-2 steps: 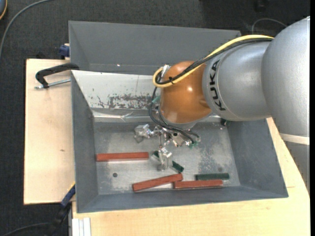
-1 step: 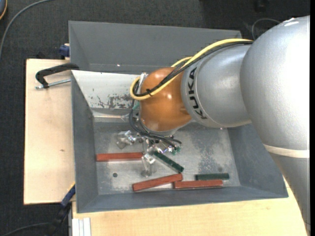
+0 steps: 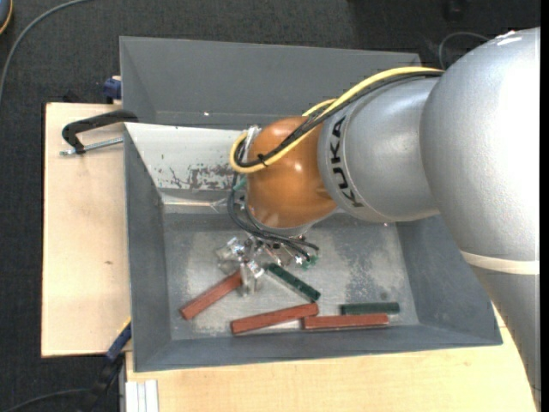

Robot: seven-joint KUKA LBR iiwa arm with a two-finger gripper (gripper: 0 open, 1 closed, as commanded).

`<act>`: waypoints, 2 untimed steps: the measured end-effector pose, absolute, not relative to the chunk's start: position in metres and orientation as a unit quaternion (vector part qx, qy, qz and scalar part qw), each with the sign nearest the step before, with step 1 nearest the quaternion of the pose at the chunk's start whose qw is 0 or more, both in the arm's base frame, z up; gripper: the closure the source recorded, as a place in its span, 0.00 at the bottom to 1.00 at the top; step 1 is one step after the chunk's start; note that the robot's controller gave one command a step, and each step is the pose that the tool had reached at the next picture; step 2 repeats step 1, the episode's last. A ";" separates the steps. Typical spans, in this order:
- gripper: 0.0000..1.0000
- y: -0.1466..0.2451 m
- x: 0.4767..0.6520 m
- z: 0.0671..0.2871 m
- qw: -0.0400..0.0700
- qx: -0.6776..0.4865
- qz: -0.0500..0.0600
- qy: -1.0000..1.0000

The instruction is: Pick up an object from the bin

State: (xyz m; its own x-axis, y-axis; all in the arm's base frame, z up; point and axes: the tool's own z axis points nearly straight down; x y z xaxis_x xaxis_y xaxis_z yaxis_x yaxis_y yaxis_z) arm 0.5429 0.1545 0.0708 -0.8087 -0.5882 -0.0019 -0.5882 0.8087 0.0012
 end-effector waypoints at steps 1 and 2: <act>1.00 0.185 0.543 0.237 0.008 -0.310 0.001 0.951; 1.00 0.185 0.543 0.237 0.008 -0.310 0.001 0.951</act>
Offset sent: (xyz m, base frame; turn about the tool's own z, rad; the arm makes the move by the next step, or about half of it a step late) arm -0.0026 0.0279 0.1598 -0.0009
